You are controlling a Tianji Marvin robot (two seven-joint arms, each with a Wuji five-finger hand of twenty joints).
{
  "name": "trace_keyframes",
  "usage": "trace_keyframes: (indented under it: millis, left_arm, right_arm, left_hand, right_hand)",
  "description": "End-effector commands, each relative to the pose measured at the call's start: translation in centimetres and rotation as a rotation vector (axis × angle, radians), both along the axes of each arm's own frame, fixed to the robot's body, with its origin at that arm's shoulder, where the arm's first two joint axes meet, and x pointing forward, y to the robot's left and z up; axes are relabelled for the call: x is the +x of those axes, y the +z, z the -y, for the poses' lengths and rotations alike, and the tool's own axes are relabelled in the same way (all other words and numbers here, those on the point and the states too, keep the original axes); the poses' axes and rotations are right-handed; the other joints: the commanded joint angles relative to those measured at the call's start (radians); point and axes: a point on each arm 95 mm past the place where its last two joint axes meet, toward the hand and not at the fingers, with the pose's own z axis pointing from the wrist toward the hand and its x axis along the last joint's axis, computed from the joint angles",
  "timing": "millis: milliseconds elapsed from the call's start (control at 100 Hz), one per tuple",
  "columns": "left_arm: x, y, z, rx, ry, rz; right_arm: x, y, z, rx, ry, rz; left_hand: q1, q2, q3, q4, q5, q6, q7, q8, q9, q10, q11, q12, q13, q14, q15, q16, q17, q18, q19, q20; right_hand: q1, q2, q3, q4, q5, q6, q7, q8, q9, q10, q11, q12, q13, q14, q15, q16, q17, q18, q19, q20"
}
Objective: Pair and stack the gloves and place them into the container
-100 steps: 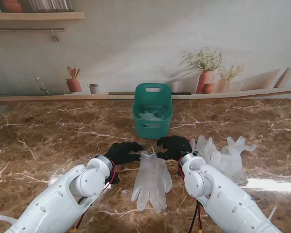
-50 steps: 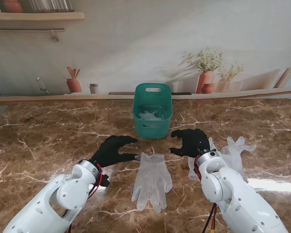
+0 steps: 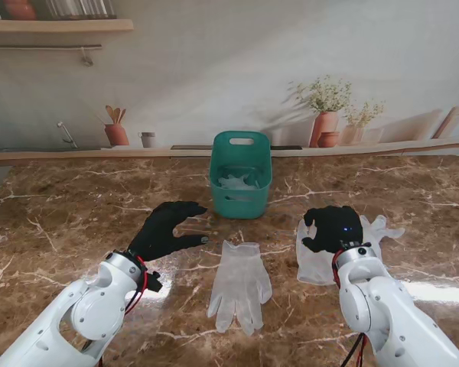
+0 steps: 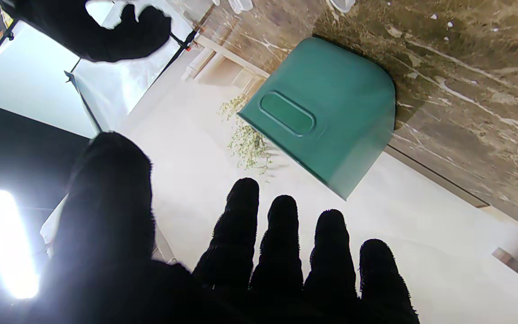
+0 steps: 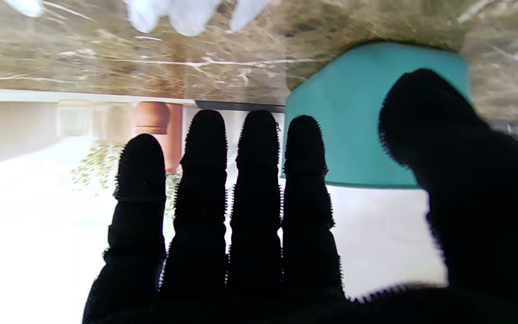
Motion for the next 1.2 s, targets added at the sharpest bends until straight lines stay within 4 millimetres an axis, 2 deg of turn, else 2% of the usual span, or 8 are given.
trace_keyframes:
  millis: [0,50,120,190,420,510,940,1190]
  left_arm:
    - [-0.3,-0.3,-0.2,-0.009,0.010,0.007]
    - [-0.4,-0.4,-0.2,-0.018,0.013,0.011]
    - [-0.4,-0.6,-0.3,-0.024,0.015,0.011]
    - [-0.4,-0.7,-0.5,-0.025,0.016,0.010]
    - [-0.3,-1.4,-0.7,-0.044,0.027,0.006]
    - [-0.2,-1.7,-0.8,-0.048,0.031,0.003]
    - [0.0,-1.9,-1.1,-0.060,0.036,0.005]
    - [0.0,-2.0,-1.1,-0.059,0.032,0.007]
  right_arm:
    - [-1.7,-2.1,0.3,-0.029,-0.014,-0.058]
    - [-2.1,-2.5,0.6,-0.050,-0.022,-0.065]
    - [-2.7,-3.0,1.0,-0.077,-0.031,-0.088]
    - [-3.1,-3.4,1.5,-0.125,-0.040,-0.117]
    - [-3.7,-5.1,2.8,-0.250,-0.067,-0.201]
    - [-3.7,-5.9,3.1,-0.274,-0.072,-0.239]
    - [-4.0,-7.8,2.9,-0.293,-0.016,-0.450]
    - [-4.7,-7.6,2.8,-0.274,0.001,-0.320]
  left_hand:
    - [0.030,0.040,-0.044,0.024,0.004,-0.017,-0.021,-0.010,-0.018,-0.025,-0.018,-0.013,-0.039,-0.052,-0.035,-0.017,0.001,-0.037,-0.040,-0.003]
    - [0.032,0.040,-0.044,0.024,0.007,-0.016,-0.021,-0.010,-0.017,-0.023,-0.018,-0.013,-0.038,-0.053,-0.036,-0.017,0.000,-0.037,-0.040,-0.002]
    - [0.034,0.040,-0.044,0.024,0.007,-0.017,-0.022,-0.009,-0.016,-0.025,-0.018,-0.013,-0.038,-0.055,-0.036,-0.018,-0.001,-0.038,-0.043,-0.002]
    - [0.036,0.041,-0.044,0.024,0.006,-0.017,-0.023,-0.008,-0.017,-0.024,-0.019,-0.014,-0.038,-0.056,-0.037,-0.018,-0.002,-0.036,-0.046,-0.002]
    - [0.040,0.041,-0.045,0.024,0.010,-0.015,-0.023,-0.006,-0.016,-0.023,-0.017,-0.013,-0.039,-0.058,-0.036,-0.019,-0.002,-0.039,-0.053,-0.001]
    - [0.042,0.041,-0.045,0.024,0.011,-0.014,-0.023,-0.006,-0.015,-0.023,-0.017,-0.013,-0.039,-0.057,-0.036,-0.019,-0.002,-0.038,-0.057,-0.001]
    - [0.049,0.044,-0.044,0.024,0.015,-0.013,-0.022,-0.002,-0.018,-0.023,-0.020,-0.014,-0.041,-0.060,-0.038,-0.021,-0.006,-0.039,-0.079,-0.001]
    - [0.049,0.047,-0.045,0.024,0.017,-0.014,-0.021,0.000,-0.016,-0.022,-0.021,-0.015,-0.038,-0.061,-0.039,-0.022,-0.005,-0.038,-0.089,0.003]
  right_hand:
    - [0.018,-0.049,0.045,-0.022,0.027,-0.026,0.035,0.046,0.021,-0.030,0.038,0.042,0.027,-0.024,0.041,0.035,0.004,-0.005,0.039,0.029]
    - [0.023,-0.062,0.053,-0.025,0.051,-0.038,0.046,0.063,0.033,-0.035,0.047,0.057,0.027,-0.025,0.060,0.048,0.005,-0.004,0.043,0.033]
    - [0.060,-0.096,0.033,-0.140,0.090,-0.077,0.099,0.048,0.050,-0.037,0.051,0.077,0.022,-0.026,0.079,0.063,-0.002,-0.002,0.045,0.043]
    - [0.096,-0.131,0.027,-0.188,0.106,-0.111,0.244,-0.094,0.074,-0.039,0.066,0.112,0.020,-0.032,0.140,0.112,-0.002,0.000,0.069,0.090]
    - [0.116,-0.114,0.077,-0.131,0.094,-0.066,0.124,-0.237,0.050,-0.037,0.053,0.138,-0.044,-0.046,0.254,0.196,-0.038,-0.009,0.084,0.136]
    - [0.093,-0.093,0.107,-0.012,0.069,-0.032,-0.055,-0.167,-0.020,-0.034,0.019,0.131,-0.108,-0.052,0.233,0.205,-0.074,-0.021,0.042,0.149]
    - [-0.011,-0.121,0.070,-0.025,-0.162,-0.022,-0.256,-0.247,-0.383,-0.014,-0.171,-0.006,-0.467,-0.083,0.116,0.161,-0.288,-0.061,-0.256,0.167]
    - [-0.061,-0.135,0.080,-0.037,-0.255,0.038,-0.314,-0.281,-0.409,-0.007,-0.168,-0.038,-0.451,-0.084,0.146,0.164,-0.253,-0.067,-0.258,0.213]
